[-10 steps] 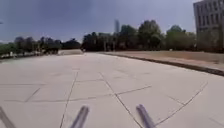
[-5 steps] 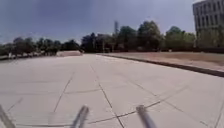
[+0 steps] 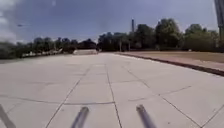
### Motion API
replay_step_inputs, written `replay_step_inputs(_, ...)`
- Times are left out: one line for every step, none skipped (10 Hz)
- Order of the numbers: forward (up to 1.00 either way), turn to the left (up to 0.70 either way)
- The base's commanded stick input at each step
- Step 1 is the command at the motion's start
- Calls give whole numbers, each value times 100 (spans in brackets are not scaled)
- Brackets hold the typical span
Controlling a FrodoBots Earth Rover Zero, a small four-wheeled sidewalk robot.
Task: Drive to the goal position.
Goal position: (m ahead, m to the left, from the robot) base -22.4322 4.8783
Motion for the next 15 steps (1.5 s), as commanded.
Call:
replay_step_inputs(100,41)
replay_step_inputs(100,41)
replay_step_inputs(100,41)
replay_step_inputs(100,1)
replay_step_inputs(100,1)
replay_step_inputs(100,1)
replay_step_inputs(100,1)
replay_step_inputs(100,1)
replay_step_inputs(100,1)
replay_step_inputs(100,1)
replay_step_inputs(100,1)
replay_step_inputs(100,1)
replay_step_inputs(100,1)
replay_step_inputs(100,1)
replay_step_inputs(100,1)
